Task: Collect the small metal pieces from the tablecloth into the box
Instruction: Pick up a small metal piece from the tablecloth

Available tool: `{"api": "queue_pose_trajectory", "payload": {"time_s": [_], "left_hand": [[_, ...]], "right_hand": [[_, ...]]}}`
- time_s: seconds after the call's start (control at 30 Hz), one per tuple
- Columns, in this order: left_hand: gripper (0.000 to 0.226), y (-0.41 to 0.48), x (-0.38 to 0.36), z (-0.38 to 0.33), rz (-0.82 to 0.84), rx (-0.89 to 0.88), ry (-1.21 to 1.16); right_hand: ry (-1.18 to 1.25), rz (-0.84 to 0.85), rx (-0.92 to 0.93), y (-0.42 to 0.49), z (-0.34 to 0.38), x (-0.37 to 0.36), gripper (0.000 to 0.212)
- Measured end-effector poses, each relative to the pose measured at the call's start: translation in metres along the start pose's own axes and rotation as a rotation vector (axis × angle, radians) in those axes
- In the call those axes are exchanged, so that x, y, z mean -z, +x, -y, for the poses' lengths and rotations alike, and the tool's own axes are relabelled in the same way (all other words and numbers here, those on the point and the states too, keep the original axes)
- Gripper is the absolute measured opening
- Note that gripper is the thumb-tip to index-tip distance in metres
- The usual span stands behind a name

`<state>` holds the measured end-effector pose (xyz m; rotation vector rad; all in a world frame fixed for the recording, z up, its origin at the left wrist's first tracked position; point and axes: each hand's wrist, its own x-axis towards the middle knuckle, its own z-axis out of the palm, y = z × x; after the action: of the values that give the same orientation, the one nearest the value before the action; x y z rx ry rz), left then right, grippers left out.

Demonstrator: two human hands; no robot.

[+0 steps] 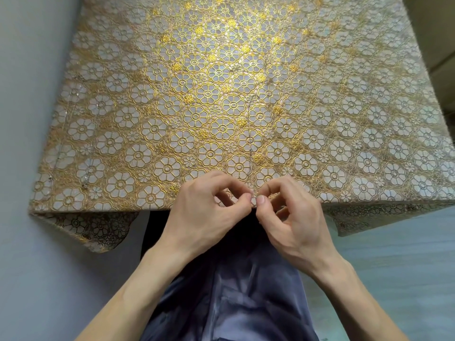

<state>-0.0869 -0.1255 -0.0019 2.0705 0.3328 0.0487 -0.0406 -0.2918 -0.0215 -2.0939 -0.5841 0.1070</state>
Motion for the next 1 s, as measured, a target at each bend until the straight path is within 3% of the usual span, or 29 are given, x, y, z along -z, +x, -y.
{"api": "queue_pose_trajectory", "payload": {"time_s": [0.1, 0.47, 0.87, 1.0], "left_hand": [[0.009, 0.0003, 0.0022, 0.0002, 0.002, 0.003, 0.001], [0.007, 0.0002, 0.0021, -0.0004, 0.056, -0.021, -0.018], [0.005, 0.0008, 0.0027, 0.0039, 0.018, -0.012, 0.029], [0.004, 0.0007, 0.0038, 0.0055, 0.041, 0.017, 0.016]], "right_hand": [[0.096, 0.001, -0.086, -0.0001, 0.0007, -0.0001, 0.012], [0.09, 0.054, -0.066, -0.0002, -0.0039, 0.0009, 0.013], [0.023, 0.016, -0.07, -0.0009, -0.0012, 0.0032, 0.016], [-0.058, -0.021, 0.006, -0.0027, 0.0007, 0.0052, 0.01]]}}
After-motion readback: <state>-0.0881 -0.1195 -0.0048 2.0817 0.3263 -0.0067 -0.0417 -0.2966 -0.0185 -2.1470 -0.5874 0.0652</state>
